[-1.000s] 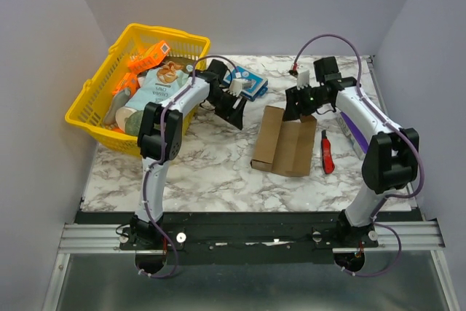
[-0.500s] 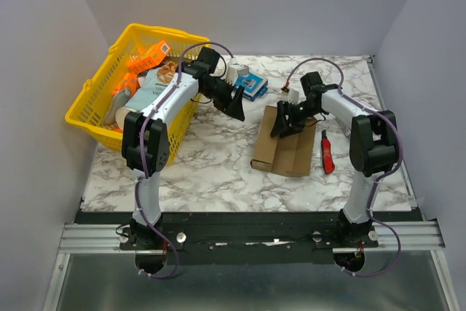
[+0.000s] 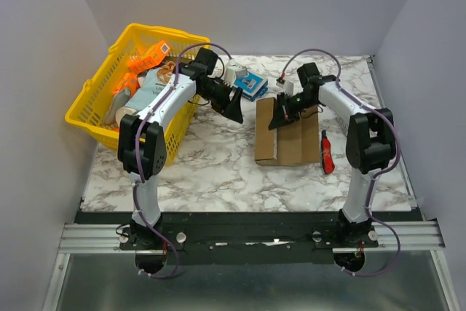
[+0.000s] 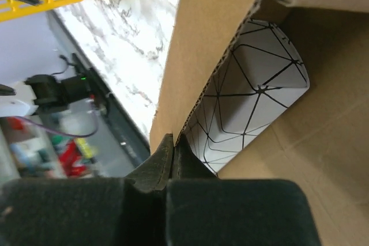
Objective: Unpack the express box
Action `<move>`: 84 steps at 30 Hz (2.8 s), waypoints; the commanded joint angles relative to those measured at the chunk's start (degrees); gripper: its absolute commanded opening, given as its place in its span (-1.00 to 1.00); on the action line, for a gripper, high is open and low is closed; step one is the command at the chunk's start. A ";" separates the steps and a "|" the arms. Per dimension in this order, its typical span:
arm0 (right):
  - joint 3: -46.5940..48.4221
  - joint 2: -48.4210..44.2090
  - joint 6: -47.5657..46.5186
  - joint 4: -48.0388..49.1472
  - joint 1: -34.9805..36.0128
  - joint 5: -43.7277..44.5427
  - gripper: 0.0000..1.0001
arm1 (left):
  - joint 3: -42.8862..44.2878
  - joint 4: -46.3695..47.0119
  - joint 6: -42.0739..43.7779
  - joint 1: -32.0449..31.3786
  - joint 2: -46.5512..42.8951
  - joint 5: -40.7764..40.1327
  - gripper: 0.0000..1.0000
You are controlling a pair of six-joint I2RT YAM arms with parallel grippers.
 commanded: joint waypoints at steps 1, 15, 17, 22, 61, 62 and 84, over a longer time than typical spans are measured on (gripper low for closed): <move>13.15 -2.81 -18.56 -12.03 1.57 10.52 -0.99 | 1.28 1.44 -0.52 -0.04 -2.99 1.76 0.45; 0.88 -8.87 -50.77 -13.40 13.26 37.43 -0.99 | 1.38 8.02 -3.34 3.47 -9.39 -8.79 0.97; -3.59 -11.94 -55.25 -10.76 14.14 39.01 -0.99 | -1.87 10.92 -2.55 4.27 -12.03 -9.23 0.97; -15.21 -20.21 -69.29 -0.67 18.27 42.88 -0.99 | -15.20 23.84 1.23 4.36 -20.47 -7.05 0.97; -26.47 -39.11 -57.64 1.56 20.47 37.17 0.99 | -31.60 51.63 16.61 -14.19 -18.11 -15.04 0.83; -26.82 -39.98 -57.55 1.38 20.47 36.91 0.99 | -31.24 51.36 16.70 -14.19 -17.76 -12.86 0.79; -24.71 -44.30 -63.70 2.69 20.47 34.08 0.01 | -16.82 37.81 2.92 -13.66 -10.98 6.94 -0.93</move>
